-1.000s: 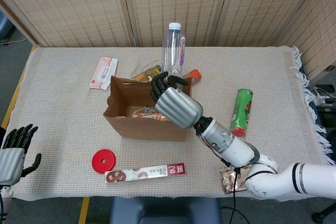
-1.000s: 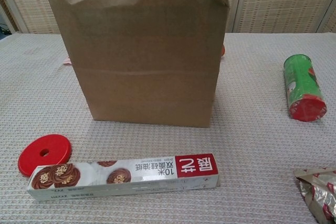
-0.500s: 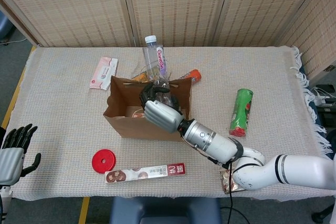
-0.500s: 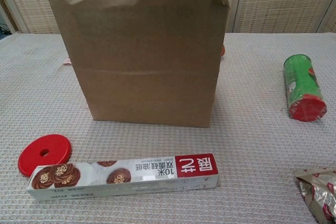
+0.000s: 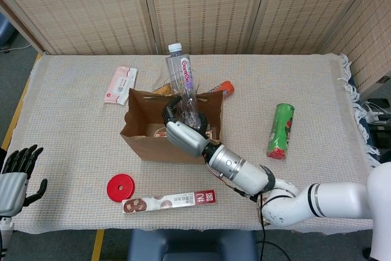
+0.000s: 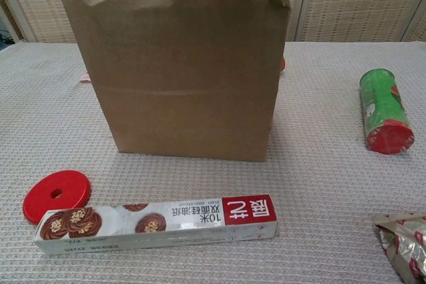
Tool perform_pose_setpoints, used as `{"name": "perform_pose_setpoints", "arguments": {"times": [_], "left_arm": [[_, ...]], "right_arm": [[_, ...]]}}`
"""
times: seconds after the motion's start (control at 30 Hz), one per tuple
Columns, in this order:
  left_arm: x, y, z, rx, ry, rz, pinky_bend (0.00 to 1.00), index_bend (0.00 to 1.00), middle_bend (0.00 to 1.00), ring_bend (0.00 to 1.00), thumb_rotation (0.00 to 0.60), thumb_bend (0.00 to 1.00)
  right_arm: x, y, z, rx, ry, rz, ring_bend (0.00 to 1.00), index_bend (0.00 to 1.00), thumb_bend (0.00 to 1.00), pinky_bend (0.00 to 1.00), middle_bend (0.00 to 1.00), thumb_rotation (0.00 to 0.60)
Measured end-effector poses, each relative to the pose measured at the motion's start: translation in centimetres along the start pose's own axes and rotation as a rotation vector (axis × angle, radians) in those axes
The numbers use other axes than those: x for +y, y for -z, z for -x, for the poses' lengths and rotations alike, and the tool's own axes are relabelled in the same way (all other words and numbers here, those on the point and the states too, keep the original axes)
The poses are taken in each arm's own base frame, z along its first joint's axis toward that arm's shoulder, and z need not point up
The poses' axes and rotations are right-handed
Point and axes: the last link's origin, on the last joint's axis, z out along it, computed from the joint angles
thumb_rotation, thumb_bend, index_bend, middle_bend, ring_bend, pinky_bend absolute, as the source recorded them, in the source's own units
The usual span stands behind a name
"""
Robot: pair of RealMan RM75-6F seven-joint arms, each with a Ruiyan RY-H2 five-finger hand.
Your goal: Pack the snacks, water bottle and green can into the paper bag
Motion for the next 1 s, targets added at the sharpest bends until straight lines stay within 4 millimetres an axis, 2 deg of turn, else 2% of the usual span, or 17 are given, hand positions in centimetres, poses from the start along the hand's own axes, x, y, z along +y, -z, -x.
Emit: {"name": "perform_pose_setpoints", "arguments": {"times": [0.23,0.57,0.77,1.0], "left_arm": [[0.0,0.1,0.0,0.001,-0.001,-0.001,0.0,0.05,0.0,0.0,0.6,0.44],[0.0,0.0,0.0,0.001,0.0,-0.002,0.0,0.05,0.0,0.0,0.6,0.44],[0.0,0.0,0.0,0.001,0.001,-0.002,0.0,0.05,0.0,0.0,0.6,0.45],[0.0,0.0,0.0,0.002,-0.002,-0.003,0.0,0.05,0.0,0.0,0.6,0.44]], "right_arm": [[-0.4,0.3,-0.3,0.011,0.004,-0.017,0.06,0.11,0.15,0.1,0.23,0.6],[-0.5,0.5,-0.3,0.012,0.008,-0.014,0.03,0.08,0.15,0.05,0.2,0.6],[0.6,0.6,-0.2,0.011,-0.045,0.065,0.03,0.07,0.15,0.05,0.2,0.6],[2.7,2.0,1.1,-0.032,-0.275,0.226,0.03,0.07,0.15,0.06,0.2,0.6]]}}
